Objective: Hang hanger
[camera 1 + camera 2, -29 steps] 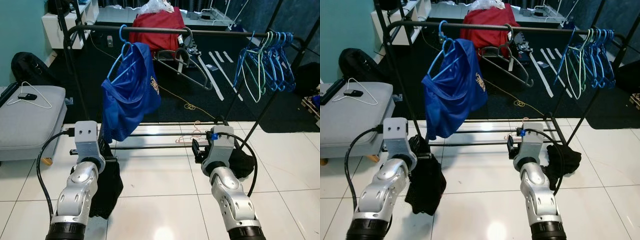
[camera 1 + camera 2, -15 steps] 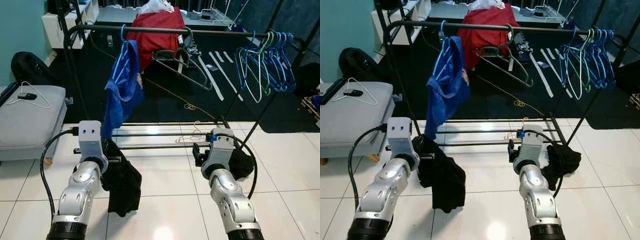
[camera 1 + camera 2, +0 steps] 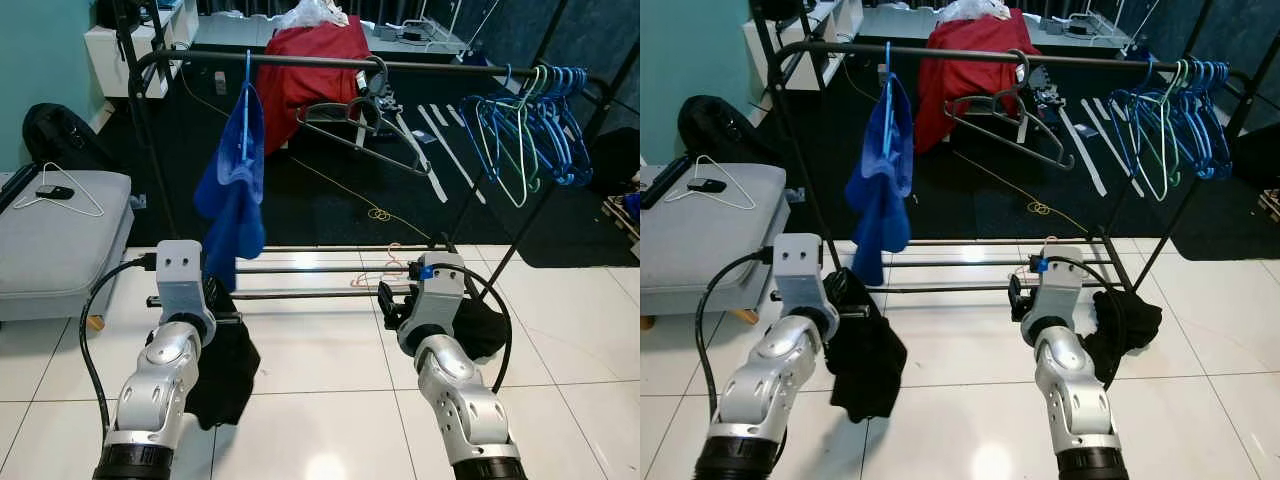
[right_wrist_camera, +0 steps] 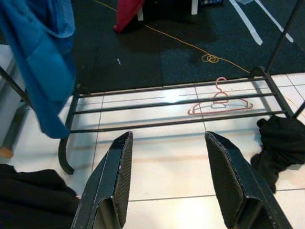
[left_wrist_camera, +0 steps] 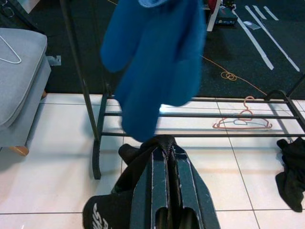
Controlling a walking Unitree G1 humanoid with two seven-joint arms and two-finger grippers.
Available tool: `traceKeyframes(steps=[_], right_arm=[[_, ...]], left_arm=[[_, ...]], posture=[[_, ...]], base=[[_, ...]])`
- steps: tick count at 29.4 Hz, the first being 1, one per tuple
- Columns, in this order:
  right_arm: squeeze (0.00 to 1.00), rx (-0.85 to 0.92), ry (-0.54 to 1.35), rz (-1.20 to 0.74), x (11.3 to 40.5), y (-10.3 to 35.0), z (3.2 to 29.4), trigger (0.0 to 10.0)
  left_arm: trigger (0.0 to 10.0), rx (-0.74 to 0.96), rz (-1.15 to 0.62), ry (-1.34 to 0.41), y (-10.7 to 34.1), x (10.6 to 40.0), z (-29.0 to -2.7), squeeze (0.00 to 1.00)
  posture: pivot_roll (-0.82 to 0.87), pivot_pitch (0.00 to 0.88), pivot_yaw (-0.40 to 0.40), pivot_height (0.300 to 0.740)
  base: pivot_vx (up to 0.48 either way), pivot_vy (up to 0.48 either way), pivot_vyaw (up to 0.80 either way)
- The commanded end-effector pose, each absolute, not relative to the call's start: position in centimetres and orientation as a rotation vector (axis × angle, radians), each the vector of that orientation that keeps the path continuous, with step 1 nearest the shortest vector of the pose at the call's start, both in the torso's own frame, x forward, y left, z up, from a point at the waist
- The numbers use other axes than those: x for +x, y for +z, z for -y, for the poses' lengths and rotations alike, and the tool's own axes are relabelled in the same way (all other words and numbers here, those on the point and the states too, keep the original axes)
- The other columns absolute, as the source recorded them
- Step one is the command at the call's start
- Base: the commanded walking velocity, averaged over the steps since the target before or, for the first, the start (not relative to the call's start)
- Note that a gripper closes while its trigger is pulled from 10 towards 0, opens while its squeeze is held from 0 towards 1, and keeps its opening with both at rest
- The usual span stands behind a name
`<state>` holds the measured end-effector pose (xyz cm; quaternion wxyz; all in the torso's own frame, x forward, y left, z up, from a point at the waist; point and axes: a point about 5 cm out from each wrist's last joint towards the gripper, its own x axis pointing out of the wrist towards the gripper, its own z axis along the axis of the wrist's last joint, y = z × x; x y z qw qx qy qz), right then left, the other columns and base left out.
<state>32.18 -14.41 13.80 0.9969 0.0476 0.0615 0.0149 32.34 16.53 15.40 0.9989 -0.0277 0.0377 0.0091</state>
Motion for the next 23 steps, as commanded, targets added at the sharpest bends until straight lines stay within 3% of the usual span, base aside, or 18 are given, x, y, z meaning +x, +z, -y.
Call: traceKeyframes(steps=[1, 23], right_arm=[[0.0, 0.067, 0.045, -0.156, 32.03, 13.14, 14.19, 10.0], [0.0, 0.061, 0.067, -0.144, 32.24, 13.23, 13.74, 10.0]], left_arm=[[10.0, -0.073, -0.067, 0.023, 15.46, 32.13, -16.41, 0.0], [10.0, -0.03, -0.11, -0.006, 15.2, 31.94, -16.1, 0.0]], posture=[[0.03, 0.127, -0.074, 0.74], [0.05, 0.18, -0.069, 0.74]], base=[[0.0, 0.0, 0.0], [0.0, 0.0, 0.0]])
